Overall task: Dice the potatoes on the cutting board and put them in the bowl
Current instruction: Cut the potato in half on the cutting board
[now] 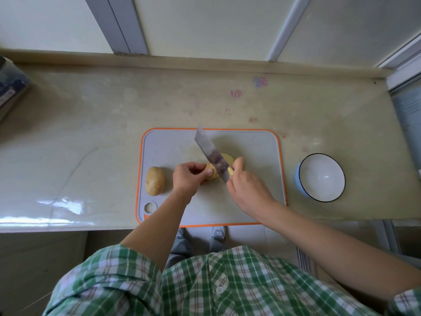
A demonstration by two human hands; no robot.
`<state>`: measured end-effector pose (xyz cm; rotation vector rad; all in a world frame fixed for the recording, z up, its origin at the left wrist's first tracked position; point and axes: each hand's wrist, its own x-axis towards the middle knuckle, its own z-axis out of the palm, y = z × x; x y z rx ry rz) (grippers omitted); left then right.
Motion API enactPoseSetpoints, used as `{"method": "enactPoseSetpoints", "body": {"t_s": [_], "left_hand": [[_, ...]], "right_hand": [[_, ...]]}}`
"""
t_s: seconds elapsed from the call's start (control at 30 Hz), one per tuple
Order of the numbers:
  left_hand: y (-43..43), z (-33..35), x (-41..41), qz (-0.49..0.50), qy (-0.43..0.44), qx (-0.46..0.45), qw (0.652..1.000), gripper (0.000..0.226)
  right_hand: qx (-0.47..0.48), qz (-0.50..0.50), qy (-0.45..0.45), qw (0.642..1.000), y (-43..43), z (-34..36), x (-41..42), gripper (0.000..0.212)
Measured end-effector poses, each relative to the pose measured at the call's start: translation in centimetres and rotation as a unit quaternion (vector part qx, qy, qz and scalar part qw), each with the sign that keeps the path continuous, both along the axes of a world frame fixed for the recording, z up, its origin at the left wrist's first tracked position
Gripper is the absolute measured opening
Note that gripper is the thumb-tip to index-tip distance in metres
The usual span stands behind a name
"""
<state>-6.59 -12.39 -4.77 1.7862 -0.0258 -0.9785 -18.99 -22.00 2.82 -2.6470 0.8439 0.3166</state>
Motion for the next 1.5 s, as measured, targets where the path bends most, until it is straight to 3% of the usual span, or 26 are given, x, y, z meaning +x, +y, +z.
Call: {"method": "enactPoseSetpoints", "body": {"t_s": [0.13, 0.4, 0.67, 0.93, 1.13, 1.5], "left_hand": [[0.1, -0.1, 0.0, 0.006, 0.006, 0.0, 1.0, 0.021], [0.1, 0.0, 0.0, 0.004, 0.002, -0.005, 1.0, 0.02], [0.3, -0.1, 0.1, -0.004, 0.006, -0.017, 1.0, 0.023], [0.5, 0.0, -0.3, -0.005, 0.001, -0.017, 1.0, 0.019], [0.4, -0.2, -0.3, 0.002, -0.008, -0.005, 1.0, 0.021], [0.4, -0.2, -0.4, 0.004, -0.006, -0.013, 1.0, 0.02]], "right_hand": [[0.014, 0.054, 0.025, 0.998, 0.0, 0.2, 0.3, 0.031], [0.063, 0.051, 0.038, 0.996, 0.1, -2.2, 1.7, 0.034], [0.069, 0.022, -0.002, 0.997, -0.4, -3.5, 1.2, 0.027], [0.062, 0.032, -0.075, 0.995, -1.1, 1.4, 1.4, 0.011], [0.061, 0.045, -0.034, 0.996, -0.3, 1.9, 0.3, 0.025], [0.043, 0.049, 0.001, 0.998, 0.7, 0.9, -0.1, 0.031]]}}
